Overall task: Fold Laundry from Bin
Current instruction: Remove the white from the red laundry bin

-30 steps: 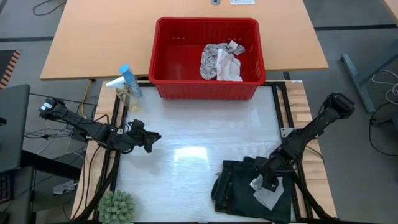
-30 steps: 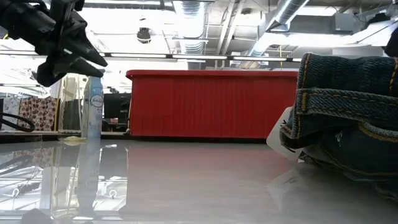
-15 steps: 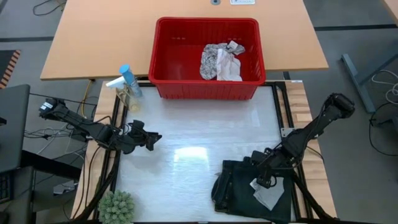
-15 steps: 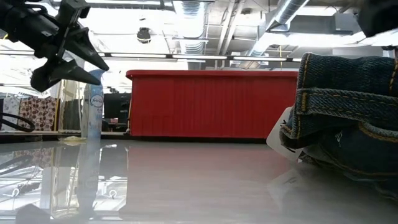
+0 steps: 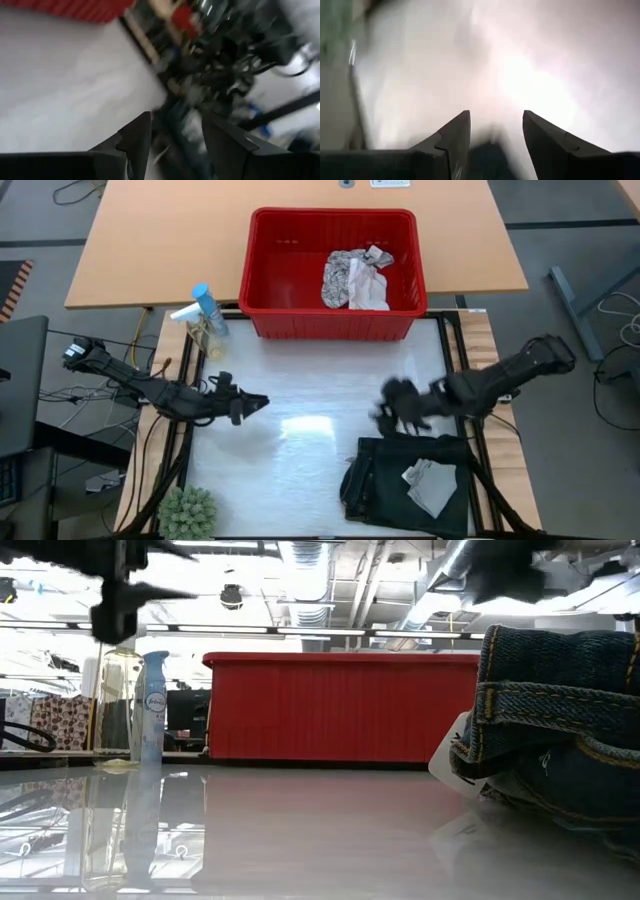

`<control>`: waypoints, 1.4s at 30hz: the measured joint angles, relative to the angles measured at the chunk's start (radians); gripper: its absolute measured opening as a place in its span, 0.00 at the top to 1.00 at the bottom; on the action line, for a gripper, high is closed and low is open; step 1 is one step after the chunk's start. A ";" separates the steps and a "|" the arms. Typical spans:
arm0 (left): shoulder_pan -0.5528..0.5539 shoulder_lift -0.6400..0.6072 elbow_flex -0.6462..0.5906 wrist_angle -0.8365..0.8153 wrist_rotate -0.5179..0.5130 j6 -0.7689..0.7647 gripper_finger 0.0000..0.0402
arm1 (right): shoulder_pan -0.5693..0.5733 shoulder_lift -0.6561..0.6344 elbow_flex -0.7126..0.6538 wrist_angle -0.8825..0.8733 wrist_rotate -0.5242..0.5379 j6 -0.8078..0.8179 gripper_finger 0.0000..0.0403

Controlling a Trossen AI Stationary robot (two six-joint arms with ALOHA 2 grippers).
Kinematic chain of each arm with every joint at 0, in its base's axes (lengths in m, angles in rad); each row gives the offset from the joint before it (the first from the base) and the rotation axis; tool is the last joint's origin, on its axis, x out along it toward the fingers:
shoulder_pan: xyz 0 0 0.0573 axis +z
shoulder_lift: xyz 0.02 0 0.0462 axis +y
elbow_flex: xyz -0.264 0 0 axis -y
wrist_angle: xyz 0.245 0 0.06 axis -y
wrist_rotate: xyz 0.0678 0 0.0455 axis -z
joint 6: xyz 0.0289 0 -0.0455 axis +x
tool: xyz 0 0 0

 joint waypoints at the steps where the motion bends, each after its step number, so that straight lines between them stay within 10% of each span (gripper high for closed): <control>1: 0.000 0.000 0.000 0.049 -0.035 0.022 0.59 | -0.044 0.000 0.020 0.022 0.053 -0.026 0.49; 5: 0.020 0.000 0.000 0.266 -0.178 0.190 0.59 | -0.239 0.000 0.106 0.120 0.143 -0.190 0.49; 15: 0.185 -0.007 0.095 0.675 -0.203 0.900 0.55 | -0.729 0.007 0.268 0.301 -0.024 -0.507 0.49; 30: 0.716 0.052 0.649 -0.044 0.124 1.154 0.54 | -1.054 0.356 0.606 0.306 -0.305 -0.647 0.49; 42: 1.001 0.339 0.899 -0.146 0.452 1.139 0.54 | -1.114 0.647 1.018 0.065 -0.316 -0.870 0.49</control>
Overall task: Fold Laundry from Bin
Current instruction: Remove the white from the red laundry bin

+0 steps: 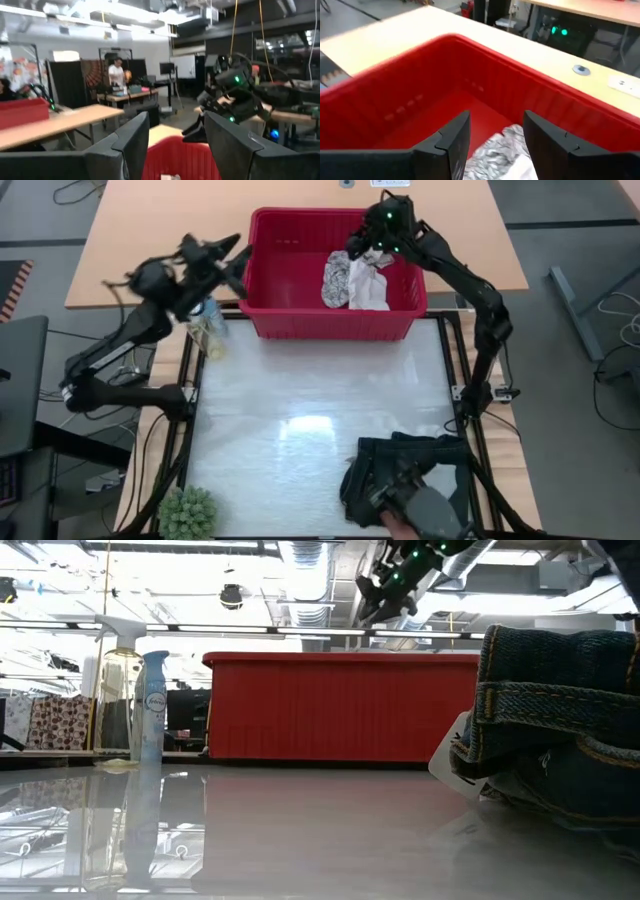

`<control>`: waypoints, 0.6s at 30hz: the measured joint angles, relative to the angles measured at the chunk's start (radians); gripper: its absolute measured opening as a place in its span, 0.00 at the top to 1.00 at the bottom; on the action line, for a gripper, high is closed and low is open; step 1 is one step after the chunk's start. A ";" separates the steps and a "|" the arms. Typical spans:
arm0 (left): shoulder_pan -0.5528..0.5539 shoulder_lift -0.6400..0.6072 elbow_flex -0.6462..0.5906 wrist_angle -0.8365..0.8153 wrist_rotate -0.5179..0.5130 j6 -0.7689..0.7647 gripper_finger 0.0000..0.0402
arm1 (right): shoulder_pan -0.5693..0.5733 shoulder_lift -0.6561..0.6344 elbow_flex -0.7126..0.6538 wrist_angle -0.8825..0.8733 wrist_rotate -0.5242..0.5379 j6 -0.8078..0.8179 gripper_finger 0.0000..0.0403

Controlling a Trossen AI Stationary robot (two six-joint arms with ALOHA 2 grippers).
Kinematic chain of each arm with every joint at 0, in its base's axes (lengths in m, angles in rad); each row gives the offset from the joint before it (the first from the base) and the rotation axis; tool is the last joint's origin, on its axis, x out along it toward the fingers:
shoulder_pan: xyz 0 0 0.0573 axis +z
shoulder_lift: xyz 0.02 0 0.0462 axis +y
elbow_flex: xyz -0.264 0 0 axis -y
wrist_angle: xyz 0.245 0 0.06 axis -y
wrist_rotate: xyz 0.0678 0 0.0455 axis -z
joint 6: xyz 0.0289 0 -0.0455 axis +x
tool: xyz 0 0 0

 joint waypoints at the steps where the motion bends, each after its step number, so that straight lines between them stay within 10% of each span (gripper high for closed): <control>1: 0.014 0.032 0.014 0.002 0.016 -0.017 0.54 | -0.007 0.013 0.021 -0.020 0.000 -0.003 0.49; 18: 0.103 0.536 0.384 -0.032 0.350 -0.071 0.54 | -0.086 -0.047 0.088 -0.065 0.000 -0.025 0.49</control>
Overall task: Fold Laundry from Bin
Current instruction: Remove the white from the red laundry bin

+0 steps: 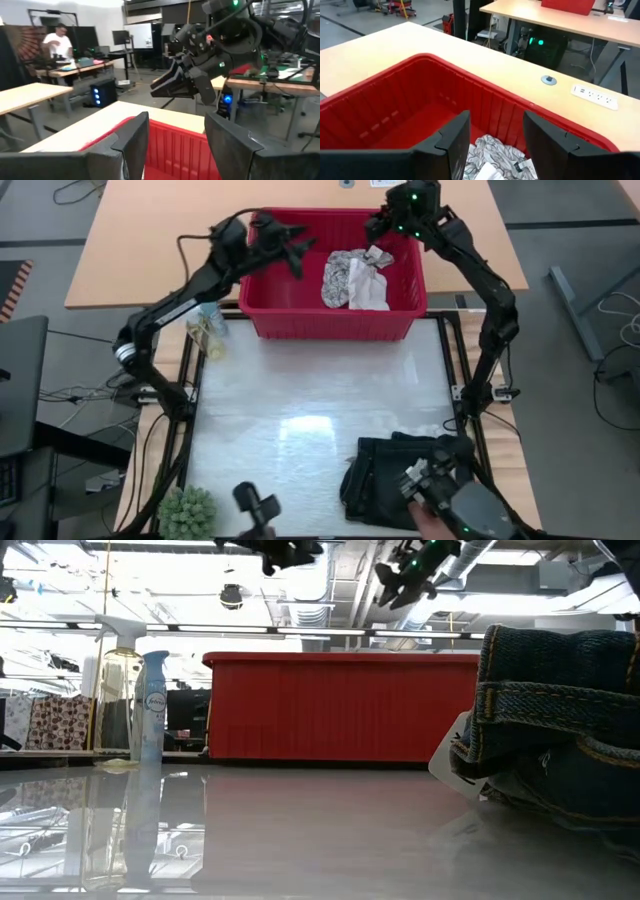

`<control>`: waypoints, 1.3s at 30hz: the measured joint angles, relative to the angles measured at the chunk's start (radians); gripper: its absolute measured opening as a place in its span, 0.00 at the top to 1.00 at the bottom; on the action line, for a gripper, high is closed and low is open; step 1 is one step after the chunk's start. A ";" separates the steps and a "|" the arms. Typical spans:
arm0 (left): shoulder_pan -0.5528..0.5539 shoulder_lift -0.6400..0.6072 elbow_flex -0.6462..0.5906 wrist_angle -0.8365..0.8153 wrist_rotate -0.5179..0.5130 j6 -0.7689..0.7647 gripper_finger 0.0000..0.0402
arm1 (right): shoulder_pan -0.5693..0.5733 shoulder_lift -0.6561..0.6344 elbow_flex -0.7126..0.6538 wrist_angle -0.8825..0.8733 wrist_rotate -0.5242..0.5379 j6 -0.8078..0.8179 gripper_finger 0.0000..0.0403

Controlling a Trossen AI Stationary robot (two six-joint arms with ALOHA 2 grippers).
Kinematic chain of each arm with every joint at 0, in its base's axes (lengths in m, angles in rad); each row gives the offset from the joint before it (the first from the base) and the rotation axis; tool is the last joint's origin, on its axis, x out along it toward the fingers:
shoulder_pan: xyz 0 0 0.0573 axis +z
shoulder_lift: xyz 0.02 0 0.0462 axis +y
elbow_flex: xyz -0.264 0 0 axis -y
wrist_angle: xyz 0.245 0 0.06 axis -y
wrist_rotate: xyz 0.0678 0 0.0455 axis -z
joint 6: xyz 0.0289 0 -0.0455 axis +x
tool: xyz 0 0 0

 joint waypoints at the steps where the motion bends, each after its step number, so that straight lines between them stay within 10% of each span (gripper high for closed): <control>1: 0.000 0.021 0.014 0.000 0.006 -0.002 0.54 | 0.000 -0.004 0.000 -0.002 0.000 0.000 0.49; 39: 0.005 0.255 0.058 0.156 -0.025 0.063 0.54 | -0.006 -0.016 -0.009 -0.167 0.009 -0.050 0.49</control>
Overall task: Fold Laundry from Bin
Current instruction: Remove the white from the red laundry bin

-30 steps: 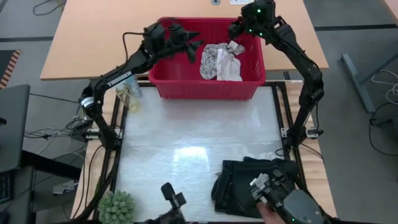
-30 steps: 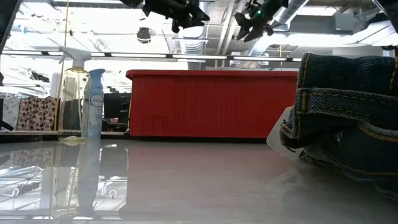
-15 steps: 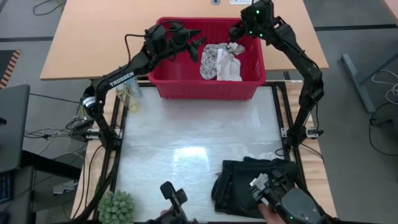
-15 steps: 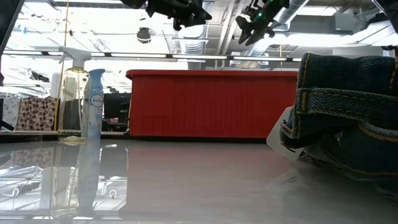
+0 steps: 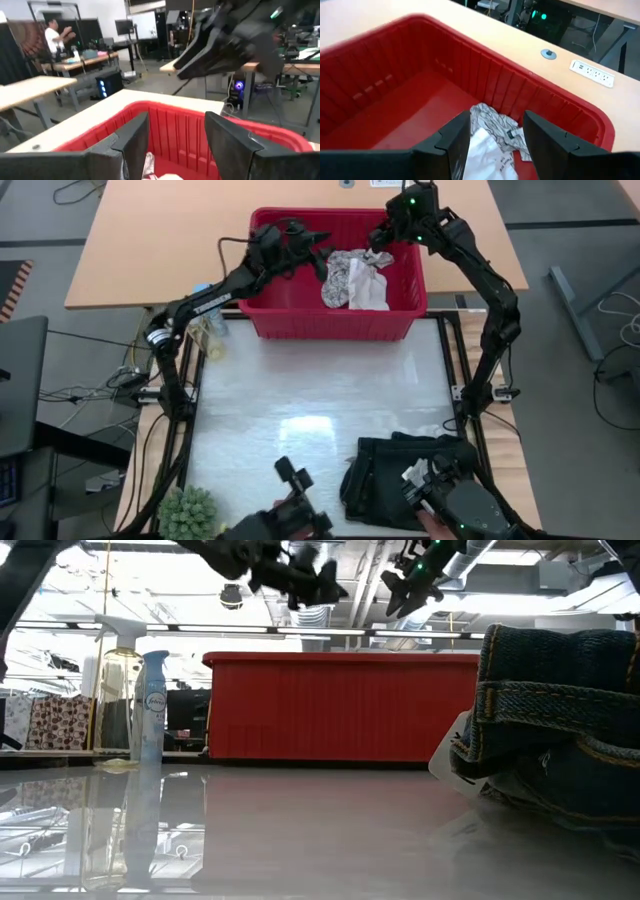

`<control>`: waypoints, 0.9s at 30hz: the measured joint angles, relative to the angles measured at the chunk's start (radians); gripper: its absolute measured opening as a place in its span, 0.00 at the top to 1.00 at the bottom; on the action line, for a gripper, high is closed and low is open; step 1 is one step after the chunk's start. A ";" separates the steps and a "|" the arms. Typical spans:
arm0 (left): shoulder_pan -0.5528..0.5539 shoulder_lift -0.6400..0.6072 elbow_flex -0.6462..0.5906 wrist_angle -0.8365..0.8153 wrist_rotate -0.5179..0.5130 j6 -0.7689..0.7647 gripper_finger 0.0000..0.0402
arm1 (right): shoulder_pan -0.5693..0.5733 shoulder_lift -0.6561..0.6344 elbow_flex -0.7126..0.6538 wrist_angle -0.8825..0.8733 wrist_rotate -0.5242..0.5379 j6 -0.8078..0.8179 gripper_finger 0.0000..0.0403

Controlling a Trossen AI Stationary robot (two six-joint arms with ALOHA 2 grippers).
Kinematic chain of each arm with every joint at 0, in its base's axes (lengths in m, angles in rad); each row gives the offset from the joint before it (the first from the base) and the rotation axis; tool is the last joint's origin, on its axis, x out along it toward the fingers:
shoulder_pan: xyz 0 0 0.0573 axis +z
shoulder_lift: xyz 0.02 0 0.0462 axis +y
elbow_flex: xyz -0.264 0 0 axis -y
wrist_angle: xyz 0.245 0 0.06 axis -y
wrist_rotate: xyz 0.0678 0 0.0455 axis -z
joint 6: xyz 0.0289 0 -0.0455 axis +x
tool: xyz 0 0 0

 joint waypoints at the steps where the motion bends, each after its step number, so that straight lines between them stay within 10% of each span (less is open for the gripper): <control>1: 0.001 0.026 0.017 0.008 0.002 -0.004 0.54 | -0.003 0.000 0.000 -0.007 0.002 -0.001 0.49; 18: 0.016 0.608 0.608 -0.258 -0.098 -0.023 0.54 | -0.072 -0.007 0.000 -0.180 0.008 -0.002 0.49; 27: 0.043 0.673 0.570 -0.396 -0.159 -0.127 0.54 | -0.088 -0.007 0.000 -0.217 0.010 -0.046 0.49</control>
